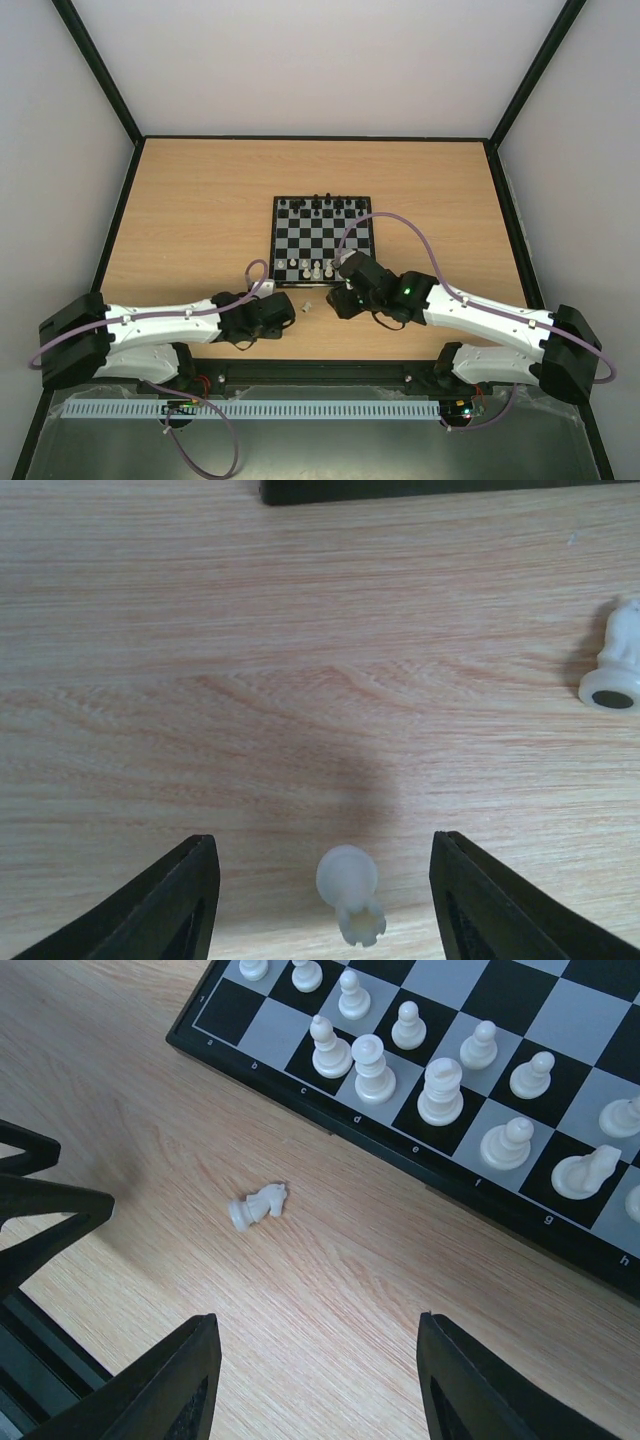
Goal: Set up the chess pieces on the board
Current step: Pick up the chess piece at the center of the board, then place the chess piece on the chessboard.
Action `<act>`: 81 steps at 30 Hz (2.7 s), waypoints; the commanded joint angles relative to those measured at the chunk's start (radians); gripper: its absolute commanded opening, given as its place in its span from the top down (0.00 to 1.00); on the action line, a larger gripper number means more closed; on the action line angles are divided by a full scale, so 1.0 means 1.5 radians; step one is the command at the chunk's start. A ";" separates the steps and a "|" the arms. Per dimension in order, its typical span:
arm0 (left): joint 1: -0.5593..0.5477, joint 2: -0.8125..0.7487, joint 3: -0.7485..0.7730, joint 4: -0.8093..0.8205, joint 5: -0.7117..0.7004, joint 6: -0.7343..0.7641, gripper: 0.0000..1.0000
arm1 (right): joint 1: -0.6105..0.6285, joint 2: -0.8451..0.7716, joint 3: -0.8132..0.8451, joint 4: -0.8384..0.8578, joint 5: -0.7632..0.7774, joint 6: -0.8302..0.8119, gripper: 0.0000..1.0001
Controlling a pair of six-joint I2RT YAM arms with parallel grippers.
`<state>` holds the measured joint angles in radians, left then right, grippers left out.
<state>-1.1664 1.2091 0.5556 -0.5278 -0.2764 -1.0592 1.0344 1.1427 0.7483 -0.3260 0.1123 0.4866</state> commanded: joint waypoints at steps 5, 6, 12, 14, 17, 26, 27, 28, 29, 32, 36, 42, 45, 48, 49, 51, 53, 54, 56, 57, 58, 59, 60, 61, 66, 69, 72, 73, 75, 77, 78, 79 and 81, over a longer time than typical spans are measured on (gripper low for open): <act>-0.007 0.020 0.019 0.004 -0.025 -0.014 0.53 | 0.003 -0.014 -0.011 0.005 -0.011 0.000 0.45; -0.007 0.020 0.018 0.002 -0.022 -0.015 0.54 | 0.004 -0.013 -0.011 0.006 -0.010 0.000 0.45; -0.007 0.017 0.002 0.002 -0.002 -0.020 0.53 | 0.004 -0.010 -0.012 0.006 -0.013 -0.002 0.45; -0.009 0.020 -0.002 0.003 0.004 -0.020 0.53 | 0.004 -0.010 -0.012 0.007 -0.010 -0.001 0.45; -0.013 0.023 0.000 0.002 0.008 -0.022 0.59 | 0.004 -0.010 -0.012 0.007 -0.010 -0.002 0.46; -0.018 0.026 -0.001 -0.016 0.011 -0.029 0.63 | 0.003 -0.009 -0.013 0.008 -0.014 -0.003 0.46; -0.019 0.028 -0.001 -0.015 0.012 -0.030 0.64 | 0.003 -0.009 -0.013 0.008 -0.012 -0.003 0.46; -0.019 0.030 -0.001 -0.016 0.012 -0.029 0.65 | 0.004 -0.009 -0.013 0.008 -0.011 -0.003 0.46; -0.019 0.033 0.001 -0.016 0.012 -0.028 0.66 | 0.003 -0.008 -0.013 0.009 -0.013 -0.003 0.46; -0.019 0.043 0.001 -0.017 0.014 -0.029 0.70 | 0.003 -0.007 -0.014 0.009 -0.013 -0.004 0.46; -0.019 0.051 0.003 -0.015 0.012 -0.026 0.75 | 0.003 -0.007 -0.014 0.010 -0.015 -0.004 0.46; -0.013 0.057 0.030 -0.018 -0.010 -0.013 0.92 | 0.004 -0.012 -0.016 0.012 -0.021 -0.005 0.46; 0.010 0.066 0.054 -0.015 -0.015 0.015 0.93 | 0.004 -0.015 -0.016 0.012 -0.023 -0.005 0.46; 0.037 0.075 0.085 -0.012 -0.019 0.054 0.93 | 0.004 -0.018 -0.016 0.012 -0.020 -0.004 0.46; 0.048 0.079 0.097 -0.013 -0.019 0.068 0.93 | 0.004 -0.019 -0.016 0.012 -0.020 -0.004 0.46; 0.067 0.090 0.125 -0.017 -0.022 0.095 0.93 | 0.004 -0.021 -0.017 0.012 -0.018 -0.003 0.46; 0.085 0.105 0.151 -0.018 -0.027 0.121 0.92 | 0.003 -0.023 -0.018 0.011 -0.016 -0.003 0.46; 0.097 0.113 0.164 -0.018 -0.027 0.133 0.92 | 0.004 -0.024 -0.018 0.011 -0.014 -0.002 0.46; 0.120 0.128 0.190 -0.016 -0.034 0.157 0.91 | 0.003 -0.025 -0.018 0.011 -0.015 -0.002 0.46; 0.128 0.136 0.200 -0.015 -0.035 0.166 0.91 | 0.004 -0.024 -0.018 0.011 -0.012 -0.002 0.46; 0.134 0.144 0.207 -0.011 -0.035 0.175 0.91 | 0.004 -0.024 -0.018 0.010 -0.012 -0.001 0.46; 0.140 0.151 0.214 -0.007 -0.032 0.184 0.91 | 0.004 -0.024 -0.017 0.010 -0.014 -0.001 0.46; 0.147 0.160 0.219 -0.005 -0.030 0.192 0.91 | 0.004 -0.023 -0.018 0.011 -0.014 -0.001 0.46; 0.151 0.169 0.224 -0.004 -0.030 0.197 0.91 | 0.004 -0.023 -0.019 0.011 -0.013 -0.001 0.46; 0.172 0.201 0.231 0.011 -0.030 0.217 0.91 | 0.003 -0.023 -0.020 0.013 -0.015 -0.002 0.46; 0.183 0.217 0.231 0.023 -0.024 0.225 0.91 | 0.003 -0.022 -0.020 0.014 -0.016 -0.003 0.46; 0.190 0.228 0.231 0.034 -0.024 0.232 0.91 | 0.003 -0.020 -0.020 0.014 -0.017 -0.004 0.46; 0.193 0.231 0.232 0.036 -0.024 0.234 0.91 | 0.003 -0.019 -0.020 0.015 -0.019 -0.003 0.46; 0.196 0.238 0.235 0.040 -0.022 0.238 0.91 | 0.003 -0.019 -0.021 0.015 -0.019 -0.004 0.46; 0.199 0.245 0.238 0.042 -0.022 0.243 0.91 | 0.004 -0.018 -0.021 0.016 -0.020 -0.004 0.46; 0.202 0.249 0.240 0.042 -0.021 0.244 0.91 | 0.004 -0.018 -0.021 0.016 -0.020 -0.004 0.46; 0.204 0.251 0.242 0.043 -0.020 0.246 0.91 | 0.004 -0.017 -0.021 0.016 -0.018 -0.004 0.46; 0.208 0.259 0.245 0.044 -0.019 0.250 0.91 | 0.004 -0.016 -0.022 0.017 -0.022 -0.005 0.46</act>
<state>-0.8692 1.5730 0.8883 -0.4721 -0.3058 -0.7094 1.0344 1.1225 0.7296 -0.3073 0.0856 0.4828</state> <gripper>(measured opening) 0.109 0.543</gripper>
